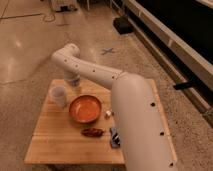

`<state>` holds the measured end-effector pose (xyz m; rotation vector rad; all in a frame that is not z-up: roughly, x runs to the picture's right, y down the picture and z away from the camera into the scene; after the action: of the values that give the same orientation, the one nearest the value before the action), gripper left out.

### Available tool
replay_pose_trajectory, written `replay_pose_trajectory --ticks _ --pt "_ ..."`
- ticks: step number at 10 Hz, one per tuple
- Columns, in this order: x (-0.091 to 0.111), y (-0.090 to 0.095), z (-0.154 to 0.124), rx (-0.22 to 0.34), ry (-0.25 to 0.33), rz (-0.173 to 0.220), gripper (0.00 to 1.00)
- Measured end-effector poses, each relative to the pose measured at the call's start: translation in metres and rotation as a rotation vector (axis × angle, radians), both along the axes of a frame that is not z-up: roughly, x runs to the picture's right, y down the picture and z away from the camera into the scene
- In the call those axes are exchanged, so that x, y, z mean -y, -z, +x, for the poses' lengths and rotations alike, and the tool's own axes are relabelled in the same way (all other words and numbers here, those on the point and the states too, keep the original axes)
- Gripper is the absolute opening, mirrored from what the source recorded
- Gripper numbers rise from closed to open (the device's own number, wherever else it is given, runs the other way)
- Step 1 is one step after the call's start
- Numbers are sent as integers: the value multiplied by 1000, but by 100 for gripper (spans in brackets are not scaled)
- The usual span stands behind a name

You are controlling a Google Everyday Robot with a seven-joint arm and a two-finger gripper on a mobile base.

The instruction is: Place the ceramic cup in the ceramic bowl

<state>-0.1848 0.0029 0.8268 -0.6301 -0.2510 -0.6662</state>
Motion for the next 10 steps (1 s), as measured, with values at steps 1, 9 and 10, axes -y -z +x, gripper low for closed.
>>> replay_pose_trajectory --ticks 1,9,10 --pt "1 2 -7 11 1 -5 69" --pt "-11 -25 -39 176 16 -117 72" --pt "-15 -25 -43 193 13 -128 72"
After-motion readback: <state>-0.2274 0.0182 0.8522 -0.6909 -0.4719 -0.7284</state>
